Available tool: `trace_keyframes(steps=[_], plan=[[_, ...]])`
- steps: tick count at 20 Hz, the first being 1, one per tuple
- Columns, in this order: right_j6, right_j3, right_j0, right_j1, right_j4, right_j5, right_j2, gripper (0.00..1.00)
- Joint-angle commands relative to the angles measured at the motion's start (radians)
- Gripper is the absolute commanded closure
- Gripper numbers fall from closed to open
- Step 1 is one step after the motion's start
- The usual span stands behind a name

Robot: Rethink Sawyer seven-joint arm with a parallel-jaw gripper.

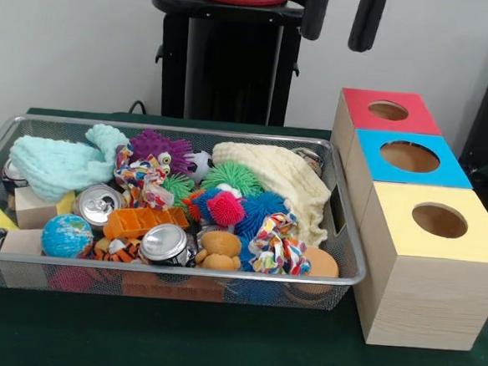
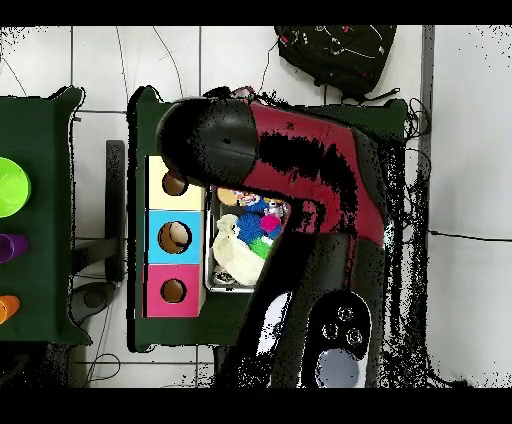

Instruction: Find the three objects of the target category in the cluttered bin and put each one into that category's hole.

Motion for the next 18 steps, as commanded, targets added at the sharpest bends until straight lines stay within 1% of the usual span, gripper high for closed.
trace_keyframes(steps=[1,2,3,4,5,6,8,10,11,13,15,18], plan=[[-1.414,0.248,-0.367,-0.180,-0.107,-0.042,0.610,0.00],[-1.391,0.272,-0.394,-0.190,-0.100,-0.089,0.648,0.00],[-1.370,0.257,-0.402,-0.185,-0.118,-0.080,0.663,0.00],[-1.340,0.256,-0.417,-0.187,-0.128,-0.096,0.687,0.00],[-1.295,0.246,-0.429,-0.182,-0.132,-0.084,0.701,0.00],[-1.236,0.233,-0.424,-0.179,-0.141,-0.061,0.691,0.00],[-1.192,0.174,-0.405,-0.163,-0.182,0.001,0.671,0.00],[-1.157,0.152,-0.387,-0.166,-0.202,0.024,0.646,0.00],[-1.174,0.154,-0.382,-0.172,-0.211,0.028,0.642,0.00],[-1.161,0.141,-0.358,-0.176,-0.219,0.067,0.610,0.00],[-1.157,0.137,-0.343,-0.175,-0.215,0.092,0.589,0.00],[-1.126,0.130,-0.326,-0.170,-0.201,0.144,0.560,0.00]])
